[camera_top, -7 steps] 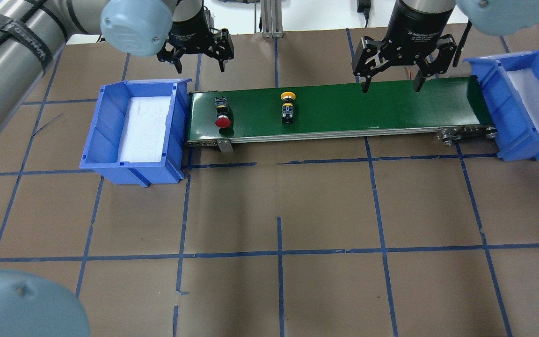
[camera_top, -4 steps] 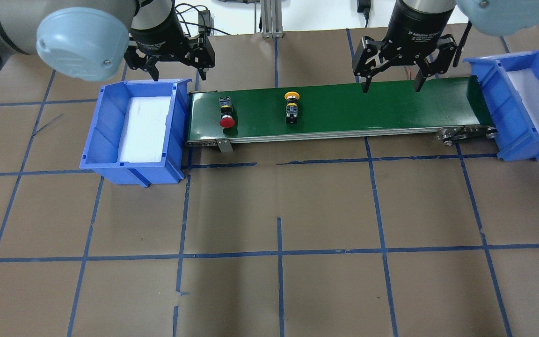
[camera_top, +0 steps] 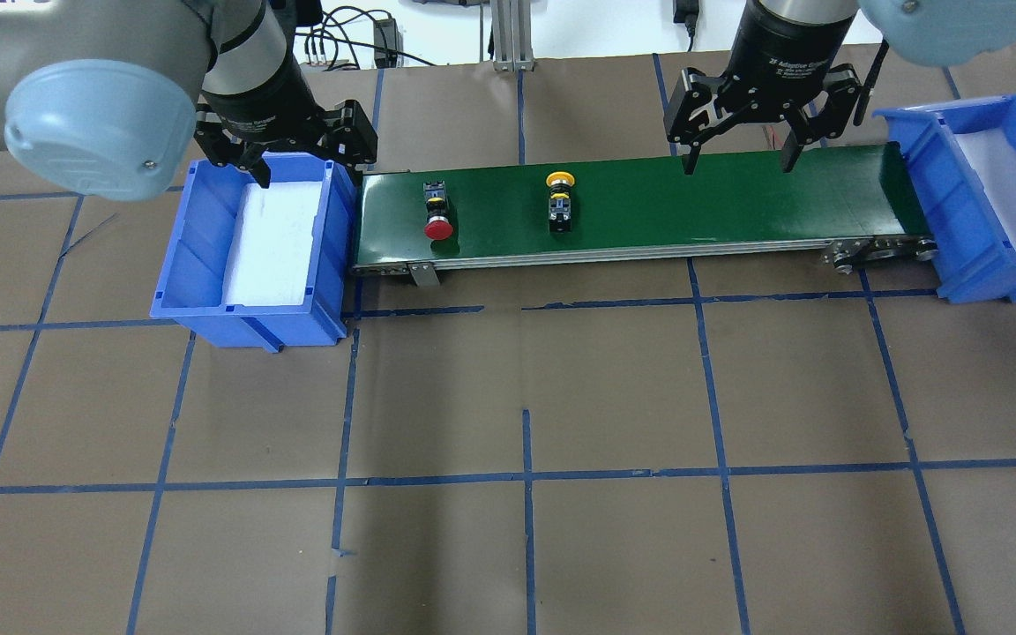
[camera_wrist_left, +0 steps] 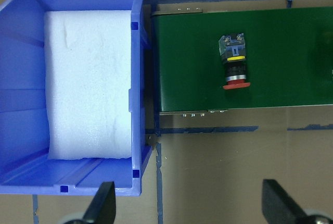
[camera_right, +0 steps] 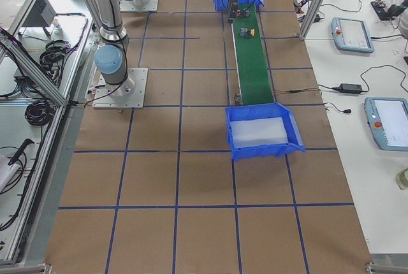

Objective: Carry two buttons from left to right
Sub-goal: 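Withdraw the left gripper above the bin edge while buttons ride the belt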

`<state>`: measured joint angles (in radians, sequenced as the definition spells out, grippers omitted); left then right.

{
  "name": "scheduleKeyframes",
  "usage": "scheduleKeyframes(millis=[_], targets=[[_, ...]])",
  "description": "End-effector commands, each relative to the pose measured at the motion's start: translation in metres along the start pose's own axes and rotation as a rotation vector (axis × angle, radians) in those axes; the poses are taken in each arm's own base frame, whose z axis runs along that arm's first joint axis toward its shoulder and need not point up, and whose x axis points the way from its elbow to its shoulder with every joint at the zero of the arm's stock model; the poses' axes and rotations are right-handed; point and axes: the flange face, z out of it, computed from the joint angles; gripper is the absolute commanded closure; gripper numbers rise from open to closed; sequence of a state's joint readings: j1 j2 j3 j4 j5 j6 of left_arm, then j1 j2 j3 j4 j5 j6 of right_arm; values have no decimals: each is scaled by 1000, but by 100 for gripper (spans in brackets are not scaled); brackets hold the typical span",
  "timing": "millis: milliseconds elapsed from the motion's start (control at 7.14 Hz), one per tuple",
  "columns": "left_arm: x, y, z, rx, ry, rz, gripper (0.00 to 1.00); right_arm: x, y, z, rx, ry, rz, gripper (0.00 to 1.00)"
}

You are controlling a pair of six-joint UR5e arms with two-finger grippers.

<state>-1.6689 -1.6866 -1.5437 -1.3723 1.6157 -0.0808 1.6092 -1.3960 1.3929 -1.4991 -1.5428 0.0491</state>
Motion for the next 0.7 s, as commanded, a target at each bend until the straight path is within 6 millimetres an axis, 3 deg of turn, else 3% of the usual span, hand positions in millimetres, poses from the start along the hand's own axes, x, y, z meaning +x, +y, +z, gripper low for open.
scheduleKeyframes(millis=[0,560], targets=[[-1,7,-2,-1,-3,4,0,0,-1,-1,7,0,0,0],[0,9,-3,-5,-4,7,0,1,-2,0,7,1,0,0]])
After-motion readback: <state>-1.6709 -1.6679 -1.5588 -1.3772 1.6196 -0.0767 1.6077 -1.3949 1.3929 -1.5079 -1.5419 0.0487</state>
